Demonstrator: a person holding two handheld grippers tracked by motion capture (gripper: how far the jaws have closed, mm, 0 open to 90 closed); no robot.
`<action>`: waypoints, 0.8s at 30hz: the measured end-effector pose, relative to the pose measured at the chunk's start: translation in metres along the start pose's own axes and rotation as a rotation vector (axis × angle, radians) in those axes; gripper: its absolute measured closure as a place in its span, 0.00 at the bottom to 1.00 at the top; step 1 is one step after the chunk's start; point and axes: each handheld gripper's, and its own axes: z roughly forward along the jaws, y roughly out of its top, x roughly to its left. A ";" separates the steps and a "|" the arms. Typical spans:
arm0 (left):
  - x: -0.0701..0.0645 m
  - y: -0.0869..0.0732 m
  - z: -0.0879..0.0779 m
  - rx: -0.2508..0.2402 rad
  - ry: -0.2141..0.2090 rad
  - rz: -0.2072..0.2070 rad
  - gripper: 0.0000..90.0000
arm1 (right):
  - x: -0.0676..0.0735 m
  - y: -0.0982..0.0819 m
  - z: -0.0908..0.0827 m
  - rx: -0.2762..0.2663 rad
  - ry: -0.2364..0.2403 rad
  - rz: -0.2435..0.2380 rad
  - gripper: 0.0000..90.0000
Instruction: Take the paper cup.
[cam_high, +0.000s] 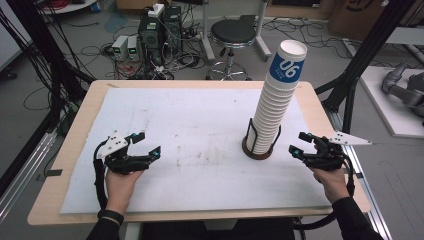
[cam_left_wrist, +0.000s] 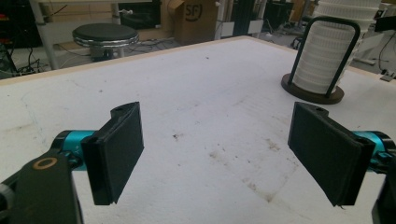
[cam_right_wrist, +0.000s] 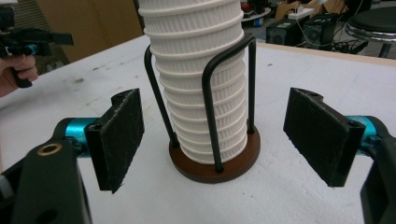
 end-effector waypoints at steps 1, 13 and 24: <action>0.000 0.000 0.000 0.000 0.000 0.000 0.20 | -0.001 0.000 0.000 0.000 -0.001 0.011 0.23; 0.003 0.002 -0.002 -0.012 0.014 -0.012 0.20 | -0.001 0.004 -0.007 -0.029 0.002 -0.007 0.22; 0.002 0.001 -0.001 -0.004 -0.005 -0.006 0.20 | 0.004 0.023 -0.014 -0.068 0.024 -0.019 0.20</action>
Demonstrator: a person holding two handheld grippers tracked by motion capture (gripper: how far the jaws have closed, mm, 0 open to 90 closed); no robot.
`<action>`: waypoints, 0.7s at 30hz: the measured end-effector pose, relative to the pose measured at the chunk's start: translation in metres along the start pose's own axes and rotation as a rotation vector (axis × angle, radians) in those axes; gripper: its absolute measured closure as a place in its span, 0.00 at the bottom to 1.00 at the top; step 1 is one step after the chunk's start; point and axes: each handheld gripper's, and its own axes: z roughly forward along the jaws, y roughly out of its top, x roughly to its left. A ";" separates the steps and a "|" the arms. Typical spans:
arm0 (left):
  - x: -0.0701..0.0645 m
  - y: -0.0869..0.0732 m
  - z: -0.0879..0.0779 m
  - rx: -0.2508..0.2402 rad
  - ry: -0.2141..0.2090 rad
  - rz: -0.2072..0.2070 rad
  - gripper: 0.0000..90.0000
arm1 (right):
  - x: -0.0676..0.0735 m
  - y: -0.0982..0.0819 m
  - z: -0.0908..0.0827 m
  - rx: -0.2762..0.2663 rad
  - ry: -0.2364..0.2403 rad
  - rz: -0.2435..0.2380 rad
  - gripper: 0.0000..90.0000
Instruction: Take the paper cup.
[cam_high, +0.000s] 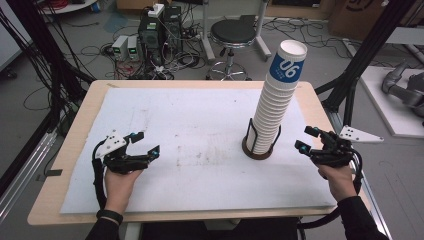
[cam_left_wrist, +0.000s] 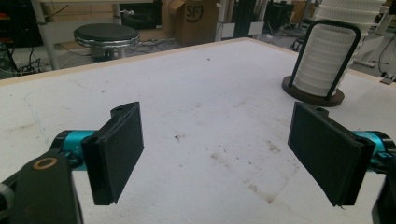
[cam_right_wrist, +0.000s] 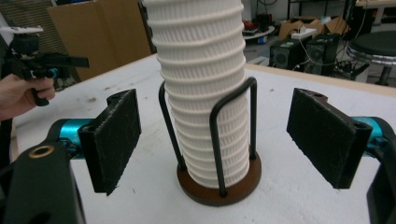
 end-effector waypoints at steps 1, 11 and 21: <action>0.000 0.000 0.000 0.000 -0.001 0.001 0.20 | 0.001 0.003 0.000 0.000 0.004 -0.002 0.20; 0.000 -0.001 0.002 0.018 -0.003 0.004 0.20 | 0.010 0.025 0.004 0.000 0.051 -0.046 0.20; 0.001 -0.003 -0.002 0.016 0.004 0.000 0.20 | 0.011 0.044 0.009 -0.023 0.049 -0.073 0.20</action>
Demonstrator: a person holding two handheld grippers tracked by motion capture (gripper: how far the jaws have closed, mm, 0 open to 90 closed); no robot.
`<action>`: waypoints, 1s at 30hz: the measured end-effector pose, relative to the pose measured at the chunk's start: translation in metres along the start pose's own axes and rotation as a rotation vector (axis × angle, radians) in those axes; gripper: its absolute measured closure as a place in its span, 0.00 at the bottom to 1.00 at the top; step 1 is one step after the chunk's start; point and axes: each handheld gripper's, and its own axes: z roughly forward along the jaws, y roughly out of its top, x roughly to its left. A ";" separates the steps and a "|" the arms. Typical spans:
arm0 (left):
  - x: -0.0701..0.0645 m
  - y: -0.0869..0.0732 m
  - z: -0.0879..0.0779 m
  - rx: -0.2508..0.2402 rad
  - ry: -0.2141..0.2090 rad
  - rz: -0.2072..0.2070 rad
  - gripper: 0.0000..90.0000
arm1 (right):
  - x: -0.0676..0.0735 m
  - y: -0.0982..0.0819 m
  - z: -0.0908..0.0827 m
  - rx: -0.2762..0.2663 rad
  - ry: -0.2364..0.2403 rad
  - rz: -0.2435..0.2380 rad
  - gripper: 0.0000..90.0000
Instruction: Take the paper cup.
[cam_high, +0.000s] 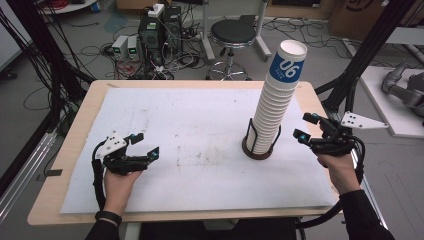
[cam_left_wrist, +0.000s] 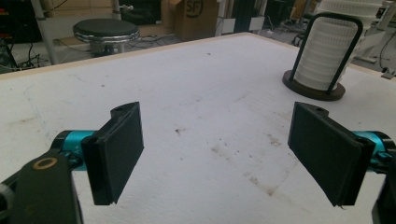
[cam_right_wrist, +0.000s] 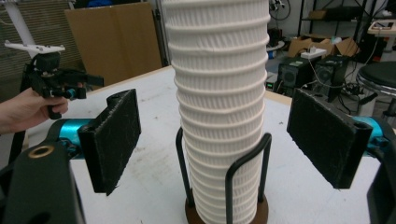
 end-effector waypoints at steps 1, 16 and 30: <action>0.000 0.000 0.001 0.003 -0.002 0.001 0.20 | 0.001 0.002 0.001 0.001 0.001 -0.001 0.20; -0.002 0.001 0.009 0.012 -0.008 0.006 0.20 | 0.005 0.034 0.006 -0.028 -0.027 -0.026 0.15; -0.003 0.000 0.012 0.025 -0.021 0.009 0.20 | 0.004 0.067 0.028 -0.009 -0.046 -0.040 0.15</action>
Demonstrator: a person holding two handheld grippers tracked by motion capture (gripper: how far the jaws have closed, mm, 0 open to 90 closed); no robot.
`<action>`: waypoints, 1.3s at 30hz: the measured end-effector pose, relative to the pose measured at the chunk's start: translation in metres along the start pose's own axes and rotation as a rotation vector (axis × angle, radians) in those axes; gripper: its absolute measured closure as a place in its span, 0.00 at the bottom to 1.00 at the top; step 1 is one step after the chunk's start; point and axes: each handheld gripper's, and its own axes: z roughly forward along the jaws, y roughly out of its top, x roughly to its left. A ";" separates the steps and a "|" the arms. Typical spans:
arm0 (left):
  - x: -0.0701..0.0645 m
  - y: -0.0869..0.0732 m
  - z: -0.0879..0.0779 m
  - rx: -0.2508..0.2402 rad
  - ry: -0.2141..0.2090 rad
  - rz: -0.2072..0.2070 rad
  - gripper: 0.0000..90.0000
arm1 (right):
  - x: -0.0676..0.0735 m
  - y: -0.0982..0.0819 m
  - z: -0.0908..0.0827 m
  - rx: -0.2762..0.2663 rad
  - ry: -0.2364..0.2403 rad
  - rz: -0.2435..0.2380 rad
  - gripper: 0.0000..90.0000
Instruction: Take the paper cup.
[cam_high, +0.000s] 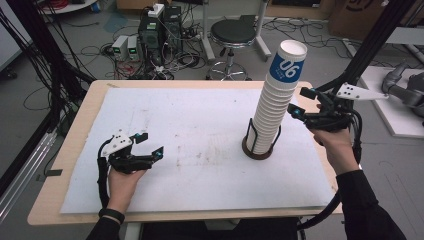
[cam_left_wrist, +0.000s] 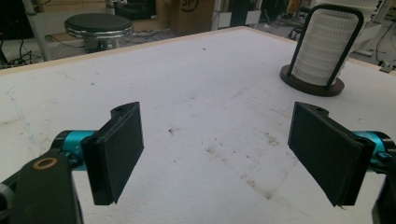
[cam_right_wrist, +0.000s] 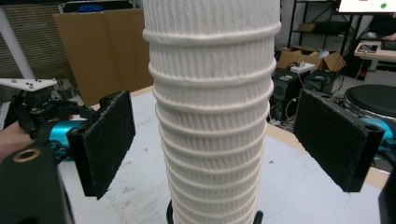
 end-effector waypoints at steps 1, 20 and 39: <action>0.000 0.000 0.000 0.002 0.001 0.001 0.20 | 0.001 0.001 0.002 0.002 0.002 -0.001 0.15; 0.000 -0.001 0.002 0.006 -0.006 0.008 0.20 | 0.000 0.017 0.030 0.051 0.003 0.008 0.15; -0.001 0.000 0.004 0.005 -0.015 0.006 0.20 | -0.003 0.016 0.036 0.051 0.013 0.011 0.14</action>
